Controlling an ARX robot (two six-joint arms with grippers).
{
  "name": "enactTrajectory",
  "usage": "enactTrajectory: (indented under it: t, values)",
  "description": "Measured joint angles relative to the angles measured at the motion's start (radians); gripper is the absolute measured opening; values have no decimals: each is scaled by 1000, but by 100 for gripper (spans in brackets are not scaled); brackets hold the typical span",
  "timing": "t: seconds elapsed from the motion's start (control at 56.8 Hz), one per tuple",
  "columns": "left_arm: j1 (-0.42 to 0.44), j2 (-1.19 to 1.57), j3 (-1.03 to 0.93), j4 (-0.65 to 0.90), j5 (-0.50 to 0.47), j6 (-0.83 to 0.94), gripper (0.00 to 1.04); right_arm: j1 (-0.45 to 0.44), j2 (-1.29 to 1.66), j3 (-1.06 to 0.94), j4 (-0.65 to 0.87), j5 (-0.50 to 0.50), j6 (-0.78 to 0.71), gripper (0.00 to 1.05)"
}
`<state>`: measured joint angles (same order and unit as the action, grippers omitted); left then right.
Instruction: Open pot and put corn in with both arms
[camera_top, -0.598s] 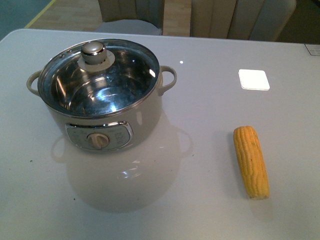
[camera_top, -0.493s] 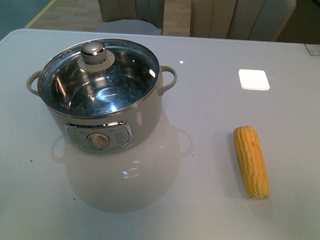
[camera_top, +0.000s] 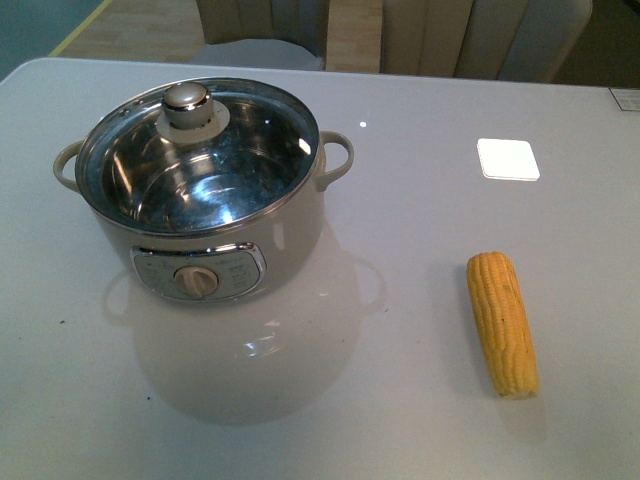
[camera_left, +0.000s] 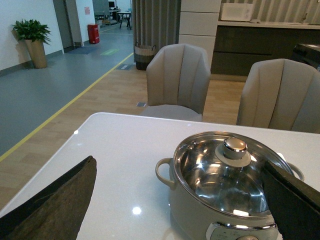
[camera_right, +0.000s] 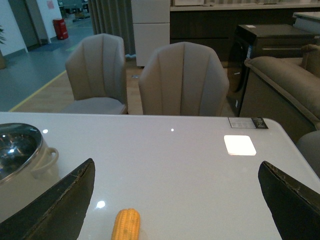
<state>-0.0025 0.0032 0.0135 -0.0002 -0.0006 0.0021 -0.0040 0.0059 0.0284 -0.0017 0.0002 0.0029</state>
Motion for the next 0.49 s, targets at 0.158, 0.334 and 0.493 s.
enactTrajectory:
  t: [0.158,0.334,0.493]
  values:
    - [0,0,0,0,0,0,98,0,0,0,0,0,0,96]
    - [0,0,0,0,0,0,98,0,0,0,0,0,0,96]
    - [45,34,19,-55,151,-13,98,0,0,0,0,0,0,96]
